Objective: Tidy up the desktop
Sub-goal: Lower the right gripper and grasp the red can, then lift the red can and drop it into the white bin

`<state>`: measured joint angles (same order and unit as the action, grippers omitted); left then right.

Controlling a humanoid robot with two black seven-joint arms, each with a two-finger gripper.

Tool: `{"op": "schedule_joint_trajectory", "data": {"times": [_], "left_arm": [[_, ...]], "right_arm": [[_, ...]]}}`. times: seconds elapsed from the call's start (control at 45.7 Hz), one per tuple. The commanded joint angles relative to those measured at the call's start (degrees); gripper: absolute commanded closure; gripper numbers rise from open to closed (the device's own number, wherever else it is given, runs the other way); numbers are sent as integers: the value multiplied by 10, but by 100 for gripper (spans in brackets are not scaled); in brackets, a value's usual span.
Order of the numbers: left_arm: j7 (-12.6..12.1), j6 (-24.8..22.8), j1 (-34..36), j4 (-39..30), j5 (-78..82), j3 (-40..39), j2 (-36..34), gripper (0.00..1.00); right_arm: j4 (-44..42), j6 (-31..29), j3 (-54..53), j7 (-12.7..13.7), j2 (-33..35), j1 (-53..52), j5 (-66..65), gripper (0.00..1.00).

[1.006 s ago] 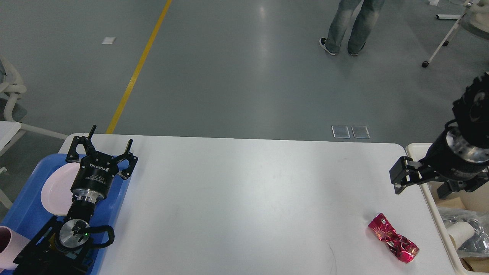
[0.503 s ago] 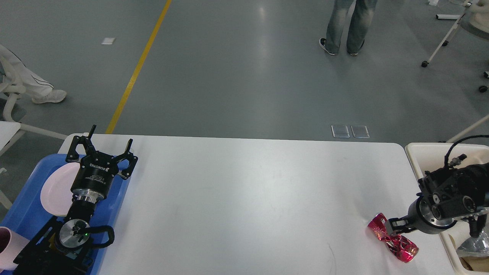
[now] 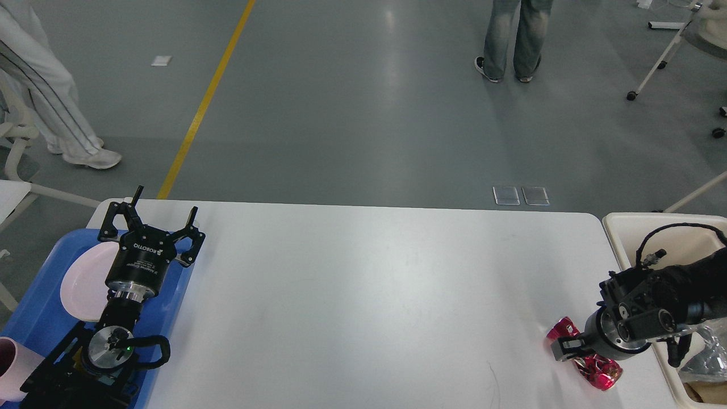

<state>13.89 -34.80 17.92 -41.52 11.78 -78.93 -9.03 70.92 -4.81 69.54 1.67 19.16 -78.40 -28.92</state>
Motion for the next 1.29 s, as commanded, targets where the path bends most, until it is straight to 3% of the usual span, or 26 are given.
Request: {"op": "schedule_joint_trajectory", "data": {"times": [0.0,0.394,0.481,0.525,0.59,0.722,1.115,1.268], "left_arm": [[0,0,0,-1,0,0,1,4],[0,0,0,-1,0,0,0,4],[0,0,0,0,0,0,0,4],[0,1,0,0,0,0,0,4],[0,0,0,-1,0,0,0,4],[0,1,0,0,0,0,0,4],[0,0,0,-1,0,0,0,4],[0,0,0,-1,0,0,0,4]], "right_arm": [[-33,1,-5,1,-2,24,4,19],[-75,0,-10,1,-15,76,7,22],[-75,0,-16,0,-15,76,7,35],[-75,0,-18,1,-15,77,8,48],[-75,-1,-19,1,-15,78,11,76],[-73,-3,-19,0,-15,75,39,100],[-36,-24,-26,-5,-4,27,174,100],[4,-125,-22,-5,18,-73,257,100]]}}
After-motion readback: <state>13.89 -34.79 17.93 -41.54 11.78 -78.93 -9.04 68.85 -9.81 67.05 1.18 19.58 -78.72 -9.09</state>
